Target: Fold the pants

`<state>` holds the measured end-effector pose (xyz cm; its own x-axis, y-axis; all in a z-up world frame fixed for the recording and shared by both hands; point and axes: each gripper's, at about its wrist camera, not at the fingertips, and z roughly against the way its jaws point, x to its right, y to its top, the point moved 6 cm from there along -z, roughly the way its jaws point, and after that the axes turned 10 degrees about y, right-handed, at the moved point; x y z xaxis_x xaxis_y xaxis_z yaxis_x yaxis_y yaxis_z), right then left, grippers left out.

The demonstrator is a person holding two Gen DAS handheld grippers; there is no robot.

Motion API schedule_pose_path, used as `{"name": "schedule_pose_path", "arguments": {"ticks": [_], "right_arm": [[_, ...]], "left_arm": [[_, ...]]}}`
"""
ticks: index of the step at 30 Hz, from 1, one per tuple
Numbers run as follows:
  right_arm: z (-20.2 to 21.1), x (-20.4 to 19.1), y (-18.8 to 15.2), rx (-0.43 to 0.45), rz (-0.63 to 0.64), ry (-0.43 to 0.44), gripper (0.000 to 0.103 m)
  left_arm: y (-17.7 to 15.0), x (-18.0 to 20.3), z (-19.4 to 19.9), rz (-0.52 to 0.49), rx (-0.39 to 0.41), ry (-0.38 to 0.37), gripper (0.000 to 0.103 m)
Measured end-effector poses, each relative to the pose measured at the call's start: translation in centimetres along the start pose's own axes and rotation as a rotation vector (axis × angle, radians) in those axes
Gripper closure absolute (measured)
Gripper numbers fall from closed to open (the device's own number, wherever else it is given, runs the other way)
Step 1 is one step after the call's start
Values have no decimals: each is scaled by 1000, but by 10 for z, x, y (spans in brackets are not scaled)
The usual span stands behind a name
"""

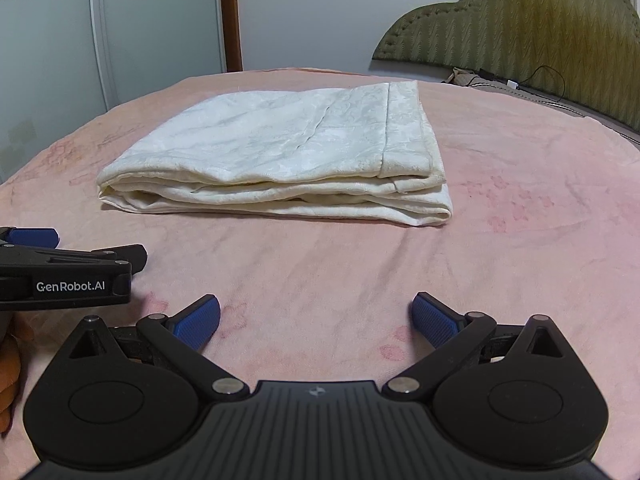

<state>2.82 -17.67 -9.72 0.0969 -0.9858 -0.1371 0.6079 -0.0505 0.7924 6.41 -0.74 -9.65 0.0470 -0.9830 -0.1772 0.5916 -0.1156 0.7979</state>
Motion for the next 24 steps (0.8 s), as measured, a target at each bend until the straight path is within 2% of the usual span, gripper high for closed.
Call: {"name": "schedule_pose_path", "arguments": {"ticks": [24], "right_arm": [[0, 0, 0, 3, -6, 3, 0]], "left_arm": [[0, -2, -1, 8, -4, 0, 0]]}}
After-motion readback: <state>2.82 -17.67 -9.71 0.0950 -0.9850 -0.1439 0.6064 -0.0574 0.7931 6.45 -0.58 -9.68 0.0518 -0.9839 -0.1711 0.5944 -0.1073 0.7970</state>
